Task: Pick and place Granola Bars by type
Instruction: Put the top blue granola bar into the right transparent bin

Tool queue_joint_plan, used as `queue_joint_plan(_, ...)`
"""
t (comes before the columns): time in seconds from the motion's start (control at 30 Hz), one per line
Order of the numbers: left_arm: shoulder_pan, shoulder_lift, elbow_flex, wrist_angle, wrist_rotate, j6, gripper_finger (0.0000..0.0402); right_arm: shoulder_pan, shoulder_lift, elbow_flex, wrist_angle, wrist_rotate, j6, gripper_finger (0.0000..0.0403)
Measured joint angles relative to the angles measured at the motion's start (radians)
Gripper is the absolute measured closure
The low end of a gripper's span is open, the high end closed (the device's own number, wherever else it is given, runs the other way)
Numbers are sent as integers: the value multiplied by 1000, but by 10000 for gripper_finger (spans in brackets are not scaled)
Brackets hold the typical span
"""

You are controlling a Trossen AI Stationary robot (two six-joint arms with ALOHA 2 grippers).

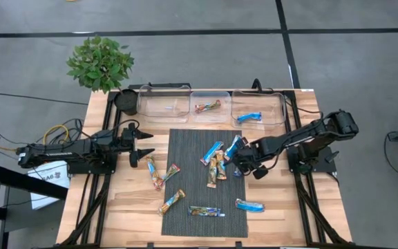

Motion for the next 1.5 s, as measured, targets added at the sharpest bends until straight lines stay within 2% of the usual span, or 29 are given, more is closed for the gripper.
queue_joint_plan(0.23,0,0,0,0,0,0,84,0,36,0,35,-2,-1,264)
queue_joint_plan(0.63,0,0,0,0,0,0,84,0,21,1,31,-2,83,349)
queue_joint_plan(0.83,0,0,0,0,-1,0,84,0,-43,0,-3,-1,113,366)
queue_joint_plan(1.1,0,0,0,0,-1,0,84,-7,-173,0,-13,27,115,364)
queue_joint_plan(1.5,0,0,0,0,-1,0,84,-110,-410,0,-5,31,106,364)
